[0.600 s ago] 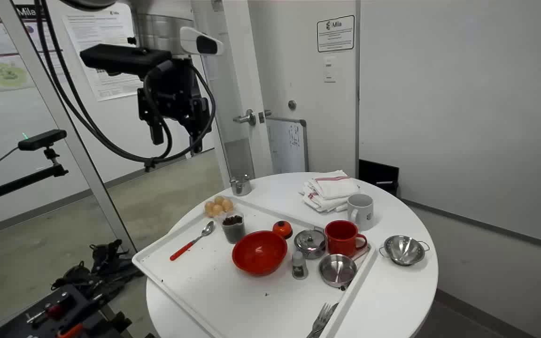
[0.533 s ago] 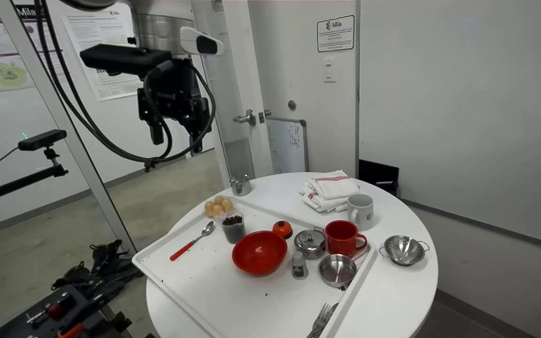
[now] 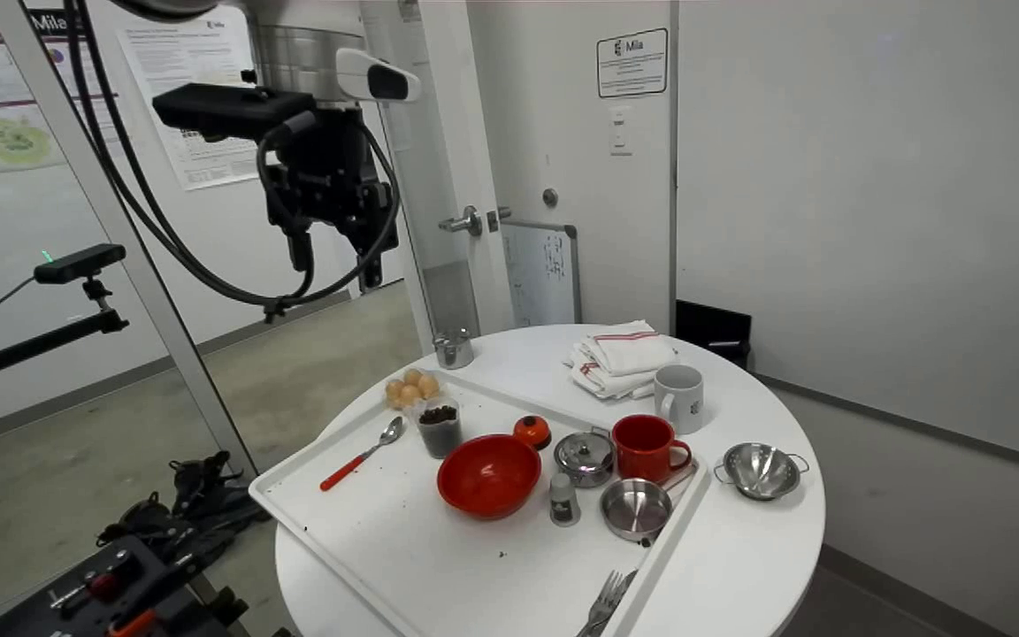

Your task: Pour some of the contents of the clear cup into the red bowl

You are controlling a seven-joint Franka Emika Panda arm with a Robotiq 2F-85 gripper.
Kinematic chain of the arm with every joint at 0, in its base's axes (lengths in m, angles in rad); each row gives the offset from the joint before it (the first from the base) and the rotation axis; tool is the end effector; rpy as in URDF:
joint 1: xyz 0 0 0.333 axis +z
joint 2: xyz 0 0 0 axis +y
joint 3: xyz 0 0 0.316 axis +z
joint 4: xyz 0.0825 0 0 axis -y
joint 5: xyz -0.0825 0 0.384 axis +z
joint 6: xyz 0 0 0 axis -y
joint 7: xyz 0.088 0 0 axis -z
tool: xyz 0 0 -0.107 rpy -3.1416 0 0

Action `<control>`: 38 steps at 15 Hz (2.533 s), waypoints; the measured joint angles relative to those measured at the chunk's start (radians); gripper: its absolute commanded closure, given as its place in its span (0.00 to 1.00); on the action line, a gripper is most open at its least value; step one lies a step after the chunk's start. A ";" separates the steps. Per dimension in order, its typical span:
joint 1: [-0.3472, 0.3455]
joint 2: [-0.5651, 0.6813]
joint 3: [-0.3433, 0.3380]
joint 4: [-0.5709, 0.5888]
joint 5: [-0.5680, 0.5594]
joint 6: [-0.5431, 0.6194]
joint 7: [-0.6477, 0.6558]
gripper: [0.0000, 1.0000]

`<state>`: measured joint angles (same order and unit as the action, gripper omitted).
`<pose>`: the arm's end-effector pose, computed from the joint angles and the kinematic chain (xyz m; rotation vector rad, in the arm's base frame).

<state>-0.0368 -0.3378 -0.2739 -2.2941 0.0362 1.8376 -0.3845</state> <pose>0.4146 -0.1361 0.4685 -2.9761 -0.1230 0.1225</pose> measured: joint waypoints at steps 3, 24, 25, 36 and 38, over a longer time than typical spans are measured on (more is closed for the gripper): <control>-0.021 0.015 0.057 -0.006 0.002 0.069 0.184 0.00; -0.084 0.259 0.442 0.004 -0.289 0.327 1.377 0.00; -0.074 0.277 0.434 0.007 -0.290 0.315 1.432 0.00; 0.067 0.533 0.373 0.164 -0.102 0.261 1.897 0.00; 0.074 0.536 0.364 0.161 -0.102 0.262 1.896 0.00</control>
<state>0.0370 0.1978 0.0904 -2.1331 -0.0658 2.0995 1.5116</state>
